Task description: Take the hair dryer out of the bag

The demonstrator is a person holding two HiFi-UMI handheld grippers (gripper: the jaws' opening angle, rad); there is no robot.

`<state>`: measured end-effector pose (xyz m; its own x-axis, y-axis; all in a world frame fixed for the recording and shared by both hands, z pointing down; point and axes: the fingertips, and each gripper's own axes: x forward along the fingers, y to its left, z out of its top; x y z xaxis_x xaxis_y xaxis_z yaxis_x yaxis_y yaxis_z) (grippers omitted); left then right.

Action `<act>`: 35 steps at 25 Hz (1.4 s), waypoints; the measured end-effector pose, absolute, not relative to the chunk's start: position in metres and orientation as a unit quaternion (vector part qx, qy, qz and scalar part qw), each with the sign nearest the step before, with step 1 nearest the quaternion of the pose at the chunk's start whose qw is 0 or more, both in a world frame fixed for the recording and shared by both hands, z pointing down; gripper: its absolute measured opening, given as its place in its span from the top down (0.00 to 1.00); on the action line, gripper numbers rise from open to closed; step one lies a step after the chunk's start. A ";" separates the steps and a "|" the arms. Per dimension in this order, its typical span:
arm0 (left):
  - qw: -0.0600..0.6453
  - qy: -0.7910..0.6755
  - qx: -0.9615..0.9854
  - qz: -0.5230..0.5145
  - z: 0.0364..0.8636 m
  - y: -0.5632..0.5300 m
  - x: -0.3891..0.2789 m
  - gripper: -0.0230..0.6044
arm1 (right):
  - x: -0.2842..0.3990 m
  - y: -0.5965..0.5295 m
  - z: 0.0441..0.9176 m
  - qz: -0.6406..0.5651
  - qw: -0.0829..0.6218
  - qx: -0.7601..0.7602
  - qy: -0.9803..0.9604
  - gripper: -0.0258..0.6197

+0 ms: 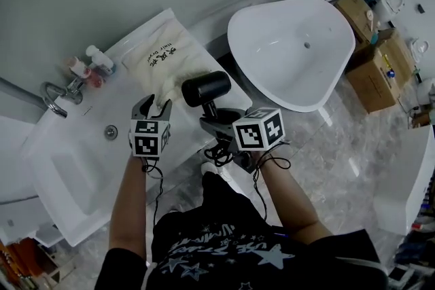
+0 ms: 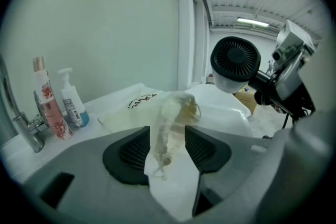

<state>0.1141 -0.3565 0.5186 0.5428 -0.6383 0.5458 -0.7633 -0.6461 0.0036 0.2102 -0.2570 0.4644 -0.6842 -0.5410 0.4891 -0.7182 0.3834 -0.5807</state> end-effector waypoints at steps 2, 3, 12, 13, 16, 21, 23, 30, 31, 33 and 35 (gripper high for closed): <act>0.118 -0.396 0.876 0.247 0.515 -0.347 0.111 0.60 | 0.206 -0.247 0.459 0.400 0.098 0.399 -0.819 0.69; 0.117 -0.393 0.879 0.242 0.512 -0.341 0.108 0.58 | 0.204 -0.242 0.456 0.397 0.094 0.408 -0.817 0.69; 0.089 -0.356 0.912 0.182 0.473 -0.266 0.071 0.56 | 0.167 -0.191 0.436 0.360 0.045 0.475 -0.802 0.69; 0.088 -0.352 0.915 0.175 0.469 -0.256 0.066 0.56 | 0.161 -0.185 0.435 0.355 0.042 0.482 -0.800 0.69; 0.083 -0.343 0.922 0.158 0.461 -0.225 0.047 0.56 | 0.141 -0.167 0.433 0.342 0.034 0.499 -0.795 0.69; 0.085 -0.332 0.931 0.129 0.455 -0.175 0.000 0.57 | 0.103 -0.133 0.432 0.325 0.009 0.520 -0.790 0.69; 0.083 -0.331 0.932 0.126 0.456 -0.156 -0.021 0.62 | 0.088 -0.116 0.432 0.324 0.004 0.526 -0.786 0.69; 0.089 -0.329 0.932 0.126 0.459 -0.098 -0.095 0.82 | 0.026 -0.055 0.438 0.329 0.009 0.541 -0.774 0.69; 0.089 -0.327 0.932 0.127 0.459 -0.089 -0.104 0.85 | 0.016 -0.047 0.438 0.330 0.008 0.542 -0.773 0.69; 0.089 -0.321 0.934 0.128 0.461 -0.076 -0.120 0.89 | 0.000 -0.032 0.441 0.331 0.008 0.543 -0.772 0.69; 0.092 -0.312 0.937 0.126 0.464 -0.065 -0.132 0.91 | -0.013 -0.019 0.445 0.331 0.010 0.546 -0.769 0.69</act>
